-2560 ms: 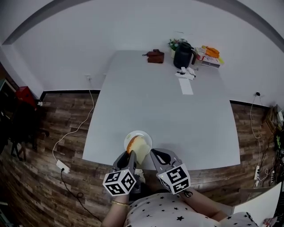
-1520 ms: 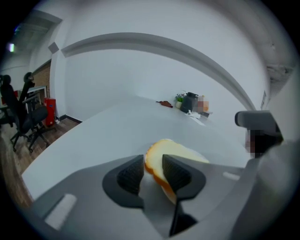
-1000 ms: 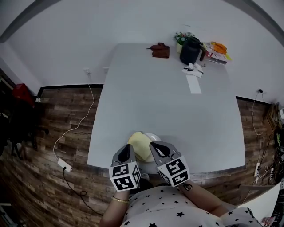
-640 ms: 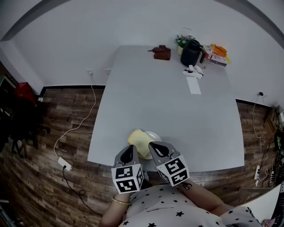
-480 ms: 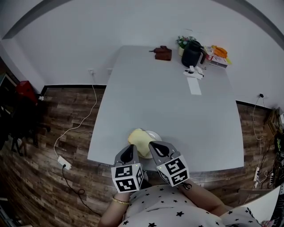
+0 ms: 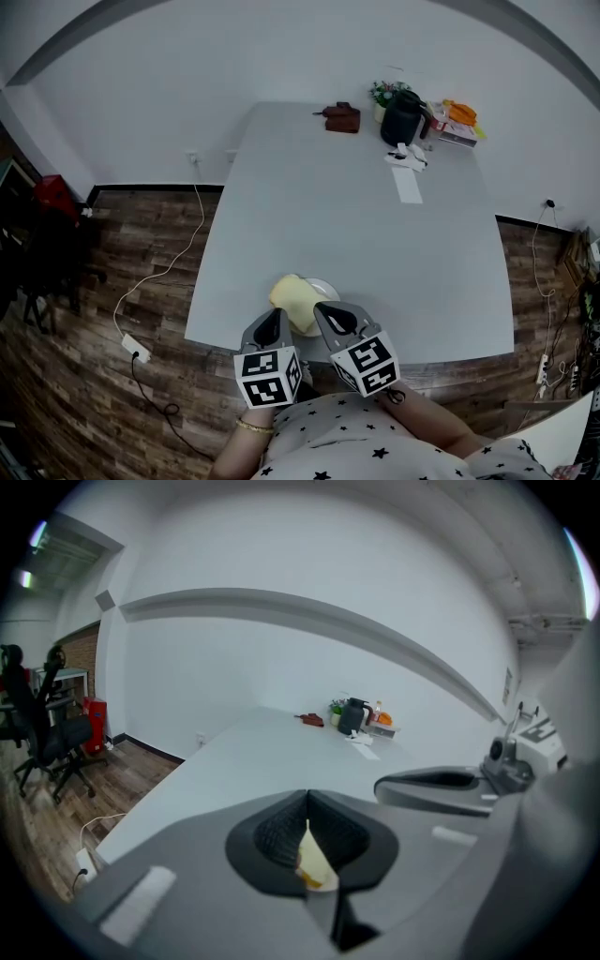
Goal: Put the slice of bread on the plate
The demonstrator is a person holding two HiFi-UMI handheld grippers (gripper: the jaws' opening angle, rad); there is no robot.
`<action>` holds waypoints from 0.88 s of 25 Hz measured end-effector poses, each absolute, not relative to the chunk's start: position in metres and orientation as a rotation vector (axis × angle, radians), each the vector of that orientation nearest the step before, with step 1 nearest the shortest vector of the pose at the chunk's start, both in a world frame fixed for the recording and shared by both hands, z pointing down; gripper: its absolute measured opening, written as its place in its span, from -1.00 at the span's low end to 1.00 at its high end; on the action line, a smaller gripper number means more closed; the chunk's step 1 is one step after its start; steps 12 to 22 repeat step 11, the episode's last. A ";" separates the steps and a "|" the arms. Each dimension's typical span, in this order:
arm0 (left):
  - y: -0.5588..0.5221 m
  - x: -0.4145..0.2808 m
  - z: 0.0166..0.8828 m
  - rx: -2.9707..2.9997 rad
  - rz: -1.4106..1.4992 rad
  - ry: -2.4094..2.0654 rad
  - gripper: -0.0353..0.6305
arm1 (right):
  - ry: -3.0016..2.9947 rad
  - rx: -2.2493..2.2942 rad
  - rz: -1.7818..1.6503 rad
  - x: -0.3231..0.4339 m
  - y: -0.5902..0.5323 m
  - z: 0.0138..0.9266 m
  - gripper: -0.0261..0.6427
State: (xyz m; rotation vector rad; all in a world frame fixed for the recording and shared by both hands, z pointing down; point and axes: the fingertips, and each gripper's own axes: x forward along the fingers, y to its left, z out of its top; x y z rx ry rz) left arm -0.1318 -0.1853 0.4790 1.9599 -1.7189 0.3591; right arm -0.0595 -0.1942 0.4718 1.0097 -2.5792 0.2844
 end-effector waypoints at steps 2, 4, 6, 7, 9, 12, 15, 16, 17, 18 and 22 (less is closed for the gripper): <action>-0.185 -0.132 0.479 1.961 0.362 -1.717 -0.87 | -2.580 1.009 0.284 -0.060 -0.193 0.472 -0.93; -0.185 -0.131 0.479 1.963 0.366 -1.714 -0.87 | -2.580 1.007 0.282 -0.060 -0.194 0.471 -0.93; -0.187 -0.131 0.479 1.965 0.368 -1.712 -0.87 | -2.580 1.006 0.281 -0.060 -0.195 0.470 -0.93; -0.187 -0.131 0.478 1.965 0.369 -1.711 -0.87 | -2.580 1.005 0.280 -0.060 -0.195 0.470 -0.93; -0.189 -0.130 0.478 1.966 0.369 -1.711 -0.87 | -2.580 1.006 0.279 -0.060 -0.196 0.470 -0.93; -0.190 -0.129 0.479 1.968 0.370 -1.711 -0.87 | -2.580 1.008 0.280 -0.059 -0.196 0.471 -0.93; -0.190 -0.129 0.479 1.968 0.370 -1.711 -0.87 | -2.580 1.008 0.280 -0.059 -0.196 0.471 -0.93; -0.190 -0.129 0.479 1.968 0.370 -1.711 -0.87 | -2.580 1.008 0.280 -0.059 -0.196 0.471 -0.93; -0.190 -0.129 0.479 1.968 0.370 -1.711 -0.87 | -2.580 1.008 0.280 -0.059 -0.196 0.471 -0.93; -0.190 -0.129 0.479 1.968 0.370 -1.711 -0.87 | -2.580 1.008 0.280 -0.059 -0.196 0.471 -0.93; -0.190 -0.129 0.479 1.968 0.370 -1.711 -0.87 | -2.580 1.008 0.280 -0.059 -0.196 0.471 -0.93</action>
